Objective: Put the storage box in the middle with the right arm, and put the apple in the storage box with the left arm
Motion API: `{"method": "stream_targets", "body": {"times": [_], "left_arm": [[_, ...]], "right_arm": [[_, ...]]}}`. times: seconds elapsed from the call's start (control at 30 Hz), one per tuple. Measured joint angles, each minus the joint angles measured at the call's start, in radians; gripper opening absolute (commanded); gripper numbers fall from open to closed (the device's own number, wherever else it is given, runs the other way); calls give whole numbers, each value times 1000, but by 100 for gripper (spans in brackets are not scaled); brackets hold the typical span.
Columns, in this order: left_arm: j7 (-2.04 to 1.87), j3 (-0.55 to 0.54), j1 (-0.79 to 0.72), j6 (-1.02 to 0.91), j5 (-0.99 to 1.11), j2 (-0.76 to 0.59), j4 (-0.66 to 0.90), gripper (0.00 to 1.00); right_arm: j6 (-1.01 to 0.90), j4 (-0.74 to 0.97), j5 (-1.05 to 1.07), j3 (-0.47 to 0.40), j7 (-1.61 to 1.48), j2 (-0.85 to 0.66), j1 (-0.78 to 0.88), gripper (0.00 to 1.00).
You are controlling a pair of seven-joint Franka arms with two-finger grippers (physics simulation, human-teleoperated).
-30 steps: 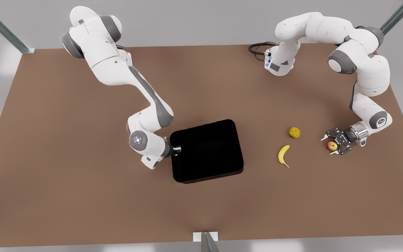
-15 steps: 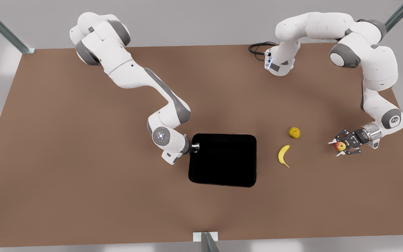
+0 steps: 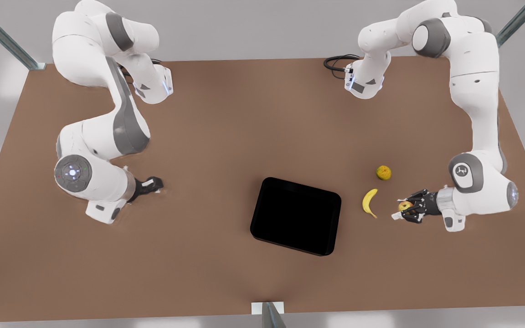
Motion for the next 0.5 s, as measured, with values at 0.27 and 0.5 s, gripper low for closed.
{"method": "stream_targets", "body": {"times": [0.27, 0.5], "left_arm": [[-219, -175, -157, 202, 360, 93, 90, 21], [-593, -188, -361, 300, 349, 211, 297, 21]], "right_arm": [[482, -861, 124, -70, 42, -614, -160, 100], [482, -863, 124, -68, 41, -614, -172, 100]]}}
